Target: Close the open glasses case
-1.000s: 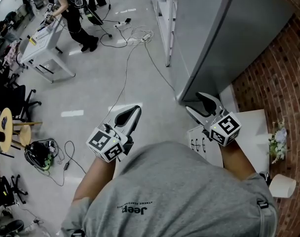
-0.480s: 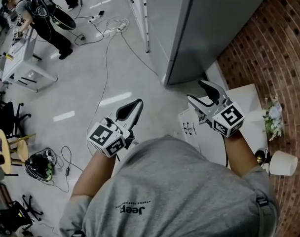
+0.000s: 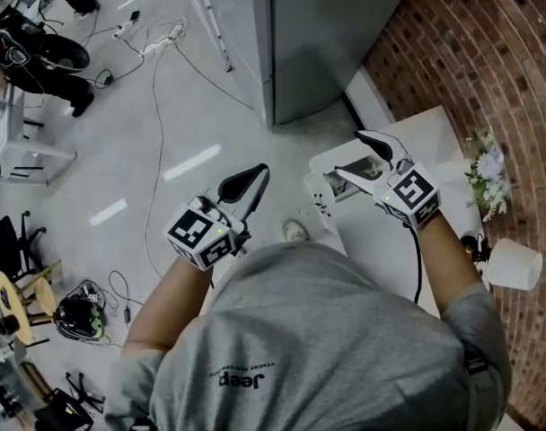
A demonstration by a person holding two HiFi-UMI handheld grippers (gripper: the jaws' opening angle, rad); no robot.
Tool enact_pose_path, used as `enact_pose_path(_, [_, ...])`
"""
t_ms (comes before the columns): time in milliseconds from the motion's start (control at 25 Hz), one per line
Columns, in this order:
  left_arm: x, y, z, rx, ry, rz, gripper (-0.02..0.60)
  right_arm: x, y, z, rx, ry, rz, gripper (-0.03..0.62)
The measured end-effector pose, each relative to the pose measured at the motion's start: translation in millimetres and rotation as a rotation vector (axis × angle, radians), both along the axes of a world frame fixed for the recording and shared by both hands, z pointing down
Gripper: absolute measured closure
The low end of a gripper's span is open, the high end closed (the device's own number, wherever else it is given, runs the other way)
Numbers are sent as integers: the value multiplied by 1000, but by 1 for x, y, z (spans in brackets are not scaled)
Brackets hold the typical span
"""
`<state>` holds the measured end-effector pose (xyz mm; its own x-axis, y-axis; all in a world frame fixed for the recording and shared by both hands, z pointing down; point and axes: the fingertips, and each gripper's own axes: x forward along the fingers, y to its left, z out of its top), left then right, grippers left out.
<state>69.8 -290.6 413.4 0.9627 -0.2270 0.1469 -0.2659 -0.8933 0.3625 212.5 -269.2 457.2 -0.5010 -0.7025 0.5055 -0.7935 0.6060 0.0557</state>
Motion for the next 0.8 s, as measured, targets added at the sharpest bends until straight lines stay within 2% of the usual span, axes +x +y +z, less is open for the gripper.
enact_pose_path(360, [75,13,50,-70,-25,103,584,39,32,77,-127,128,-160,219])
enact_pose_path(520, [102,17,69,-96,-34,129,584,55,42,116,-185,229,-251,198])
enact_pose_path(800, [129,24,101,-117,-46,155,584,70,49,179,-254,380,-383,172])
